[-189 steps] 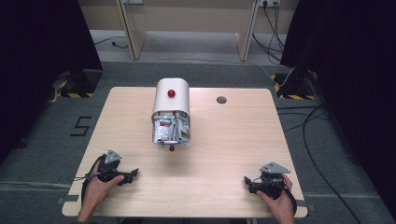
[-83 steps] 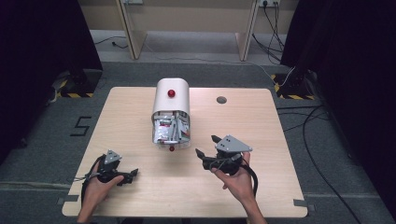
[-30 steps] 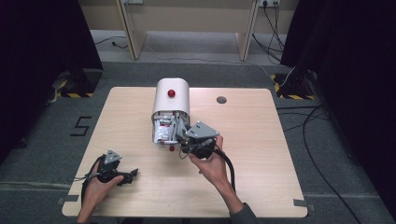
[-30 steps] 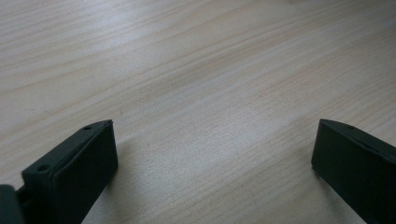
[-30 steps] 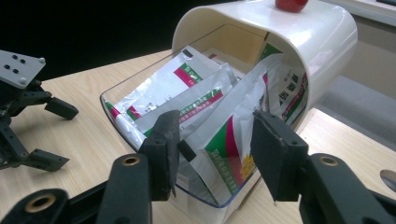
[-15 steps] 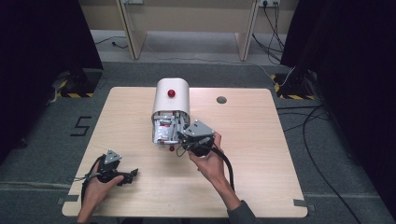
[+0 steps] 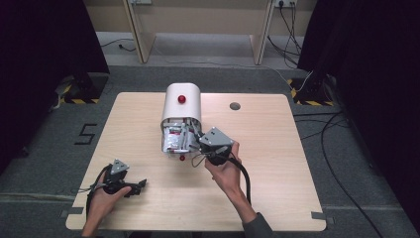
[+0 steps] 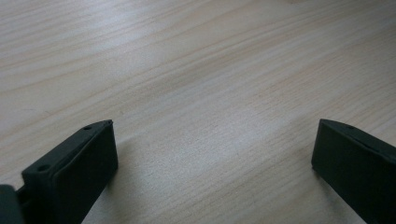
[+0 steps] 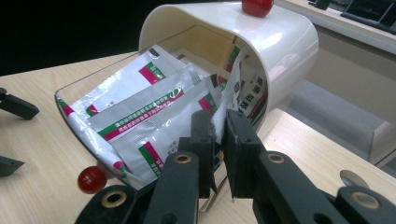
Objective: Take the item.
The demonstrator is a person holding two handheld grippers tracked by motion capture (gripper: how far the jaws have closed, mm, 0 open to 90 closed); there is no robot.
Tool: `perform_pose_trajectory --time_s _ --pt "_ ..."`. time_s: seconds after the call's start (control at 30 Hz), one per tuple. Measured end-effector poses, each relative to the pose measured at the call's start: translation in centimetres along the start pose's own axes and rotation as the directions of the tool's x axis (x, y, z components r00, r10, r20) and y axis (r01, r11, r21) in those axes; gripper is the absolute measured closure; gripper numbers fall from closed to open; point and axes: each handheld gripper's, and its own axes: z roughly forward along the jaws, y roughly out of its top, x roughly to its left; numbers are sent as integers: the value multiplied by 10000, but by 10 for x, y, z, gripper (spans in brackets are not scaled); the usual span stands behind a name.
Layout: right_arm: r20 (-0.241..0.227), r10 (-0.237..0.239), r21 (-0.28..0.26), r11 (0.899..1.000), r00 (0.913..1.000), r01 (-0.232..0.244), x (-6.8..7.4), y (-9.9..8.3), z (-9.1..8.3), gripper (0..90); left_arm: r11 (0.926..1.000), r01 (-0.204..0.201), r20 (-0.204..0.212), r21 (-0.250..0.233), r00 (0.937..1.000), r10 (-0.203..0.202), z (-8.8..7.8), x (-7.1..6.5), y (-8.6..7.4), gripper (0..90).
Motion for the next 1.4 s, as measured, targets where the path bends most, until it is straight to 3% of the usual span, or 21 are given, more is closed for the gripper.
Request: perform_pose_trajectory --time_s 0.67,1.03,1.4 --pt "-489 -63 -732 9973 9988 27 0 12 -27 850 10000 -19 -1 1 10000 19 0 0 0 0" --pt "-747 78 -1142 9933 9972 -164 -9 20 -43 852 10000 -19 -1 -1 10000 19 0 0 0 0" --pt "-650 163 -1396 9899 9978 -253 -20 23 -56 852 10000 -15 -3 -2 10000 15 0 0 0 0"
